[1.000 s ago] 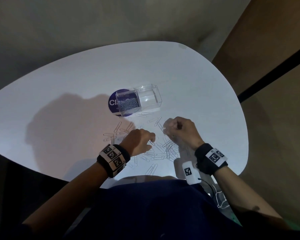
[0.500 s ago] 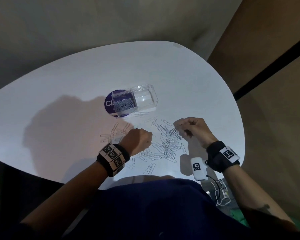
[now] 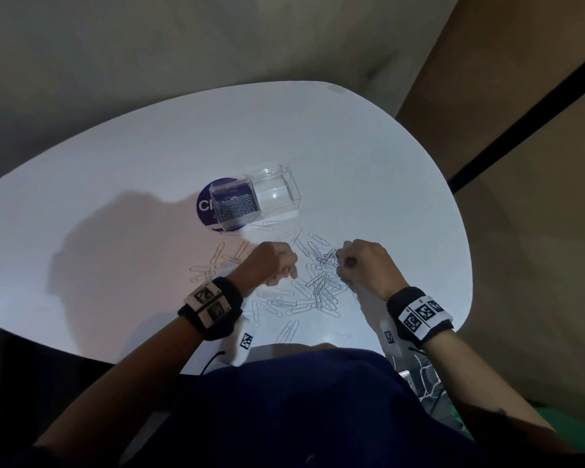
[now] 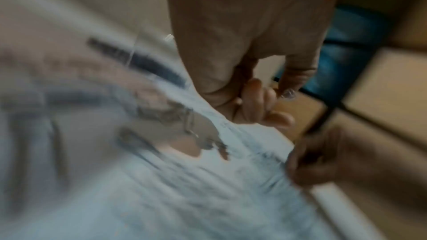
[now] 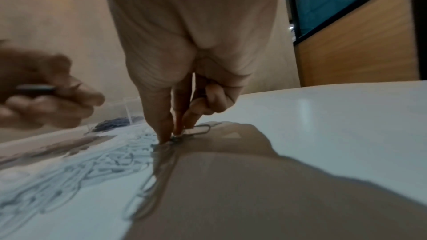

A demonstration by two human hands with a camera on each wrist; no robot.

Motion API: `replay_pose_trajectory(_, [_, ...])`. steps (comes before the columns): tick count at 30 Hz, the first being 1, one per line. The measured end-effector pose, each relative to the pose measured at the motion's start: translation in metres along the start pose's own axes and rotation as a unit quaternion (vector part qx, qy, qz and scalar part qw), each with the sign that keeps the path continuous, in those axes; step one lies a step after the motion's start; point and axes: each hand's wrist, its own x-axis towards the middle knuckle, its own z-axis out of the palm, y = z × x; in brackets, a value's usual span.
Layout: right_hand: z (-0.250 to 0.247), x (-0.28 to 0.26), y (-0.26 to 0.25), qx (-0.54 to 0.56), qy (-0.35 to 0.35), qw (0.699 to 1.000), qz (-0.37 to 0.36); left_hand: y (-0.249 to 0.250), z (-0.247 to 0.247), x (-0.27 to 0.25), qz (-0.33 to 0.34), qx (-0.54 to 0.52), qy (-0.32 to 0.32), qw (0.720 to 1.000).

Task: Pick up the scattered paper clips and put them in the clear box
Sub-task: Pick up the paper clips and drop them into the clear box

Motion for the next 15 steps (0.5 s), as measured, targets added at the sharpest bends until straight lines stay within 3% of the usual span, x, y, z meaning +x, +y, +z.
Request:
replay_pose_trajectory(2, [0.003,-0.001,0.000,-0.025,-0.001,0.999,-0.029,0.004,0.000,0.007,-0.040,-0.124,-0.011,0.991])
replay_pose_trajectory(6, [0.006,-0.002,0.002,-0.043,0.005,0.997,-0.057,0.005,0.007,0.024,-0.050,-0.123,-0.015,0.991])
replay_pose_trajectory(8, [0.007,-0.004,0.000,0.012,0.023,0.999,-0.033,0.006,0.012,0.031,-0.070,-0.126,-0.005,0.989])
replay_pose_trajectory(10, [0.006,-0.006,0.000,0.148,0.058,0.986,0.038,0.009,0.017,0.037,-0.093,-0.116,0.013,0.989])
replay_pose_trajectory(11, [0.005,-0.007,0.001,0.238,0.068,0.966,0.075,0.010,0.020,0.039,-0.083,-0.074,0.025,0.994])
replay_pose_trajectory(13, [0.004,-0.007,0.004,0.413,0.068,0.899,0.128,0.011,0.024,0.041,0.006,0.063,0.051,0.997])
replay_pose_trajectory(15, [0.002,-0.007,0.006,0.530,0.077,0.830,0.156,0.009,0.029,0.042,0.102,0.206,0.056,0.972])
